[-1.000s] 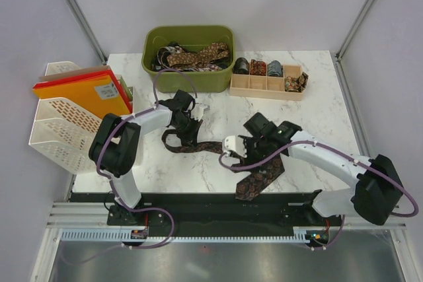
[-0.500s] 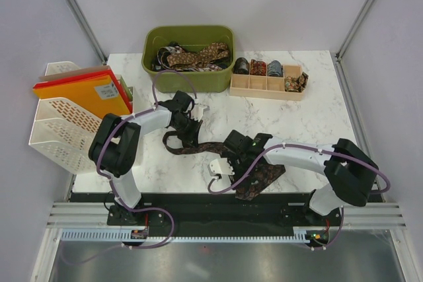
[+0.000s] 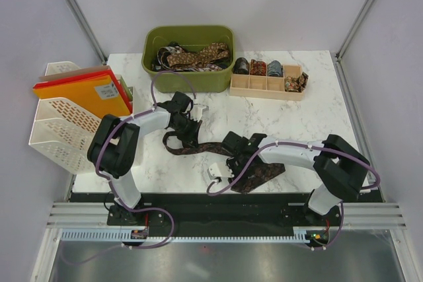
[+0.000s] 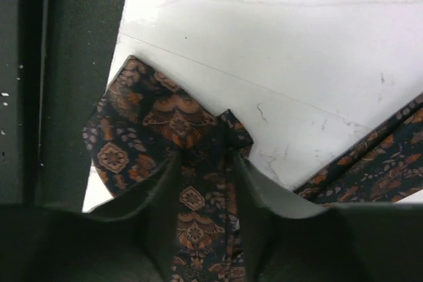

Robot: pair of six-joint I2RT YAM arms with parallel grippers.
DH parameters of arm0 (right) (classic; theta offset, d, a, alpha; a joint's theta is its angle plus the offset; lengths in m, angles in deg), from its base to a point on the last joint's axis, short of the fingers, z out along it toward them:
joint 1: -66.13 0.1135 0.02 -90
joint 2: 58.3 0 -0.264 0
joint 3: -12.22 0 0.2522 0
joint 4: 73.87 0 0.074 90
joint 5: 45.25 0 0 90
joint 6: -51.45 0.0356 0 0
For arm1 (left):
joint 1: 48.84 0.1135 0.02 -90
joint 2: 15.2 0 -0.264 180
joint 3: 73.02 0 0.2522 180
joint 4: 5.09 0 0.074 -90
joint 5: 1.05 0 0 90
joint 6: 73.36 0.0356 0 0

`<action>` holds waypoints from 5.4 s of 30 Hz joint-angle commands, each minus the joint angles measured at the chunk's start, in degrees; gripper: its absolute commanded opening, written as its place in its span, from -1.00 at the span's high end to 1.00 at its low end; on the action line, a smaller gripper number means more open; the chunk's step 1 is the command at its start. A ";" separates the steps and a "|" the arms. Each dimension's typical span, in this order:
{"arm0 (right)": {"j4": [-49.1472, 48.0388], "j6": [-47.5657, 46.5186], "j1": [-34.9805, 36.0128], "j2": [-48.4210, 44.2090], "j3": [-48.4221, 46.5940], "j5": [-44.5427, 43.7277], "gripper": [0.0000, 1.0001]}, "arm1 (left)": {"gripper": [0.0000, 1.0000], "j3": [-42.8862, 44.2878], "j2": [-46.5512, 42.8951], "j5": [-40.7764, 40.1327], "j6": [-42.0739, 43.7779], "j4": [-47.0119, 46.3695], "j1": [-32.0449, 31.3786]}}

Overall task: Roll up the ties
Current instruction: Flatten out the tie at the center of the board.

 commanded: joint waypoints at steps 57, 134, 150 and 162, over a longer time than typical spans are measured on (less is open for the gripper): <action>14.86 -21.50 -67.76 0.23 -8.67 -11.88 0.01 | 0.88 -2.40 -6.68 3.01 1.61 1.66 0.65; 17.13 -17.11 -55.29 -7.23 -4.90 2.16 -0.45 | -0.99 -1.95 -16.53 8.65 91.77 30.94 14.36; 23.90 -24.49 -72.42 -2.76 -10.61 -3.02 -0.37 | -0.99 -6.61 -10.90 -0.15 94.69 21.79 10.40; 15.47 -20.46 -73.22 2.61 -8.08 -1.09 -0.18 | -0.78 -3.71 -8.61 1.61 90.04 22.49 10.05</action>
